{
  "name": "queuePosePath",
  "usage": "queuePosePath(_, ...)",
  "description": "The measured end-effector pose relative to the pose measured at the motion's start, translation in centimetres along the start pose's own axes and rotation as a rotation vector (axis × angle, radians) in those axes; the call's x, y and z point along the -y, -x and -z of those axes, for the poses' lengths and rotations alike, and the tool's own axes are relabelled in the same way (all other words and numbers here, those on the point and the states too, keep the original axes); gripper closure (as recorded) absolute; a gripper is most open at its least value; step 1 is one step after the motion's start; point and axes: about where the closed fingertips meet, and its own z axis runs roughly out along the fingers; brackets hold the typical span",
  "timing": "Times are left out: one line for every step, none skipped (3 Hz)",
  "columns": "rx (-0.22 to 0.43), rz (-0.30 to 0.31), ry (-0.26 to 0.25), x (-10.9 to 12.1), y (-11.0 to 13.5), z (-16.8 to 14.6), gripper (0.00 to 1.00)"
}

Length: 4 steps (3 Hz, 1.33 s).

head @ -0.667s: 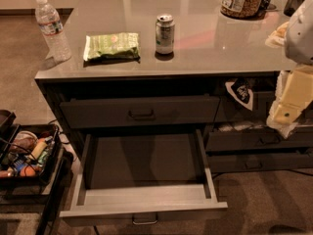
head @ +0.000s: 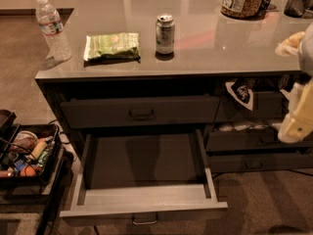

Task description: Close middle drawer

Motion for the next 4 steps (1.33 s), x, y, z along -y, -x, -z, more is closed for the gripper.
queuePosePath(0.065, 0.013, -0.039, -3.3, -2.3, 0.0, 0.0)
queuePosePath(0.146, -0.029, -0.131, -7.6, -5.9, -0.1, 0.0)
queuePosePath(0.224, -0.195, -0.193, -10.9, -13.4, -4.2, 0.0)
queuePosePath(0.397, -0.279, -0.187, -11.7, -16.4, -9.7, 0.0)
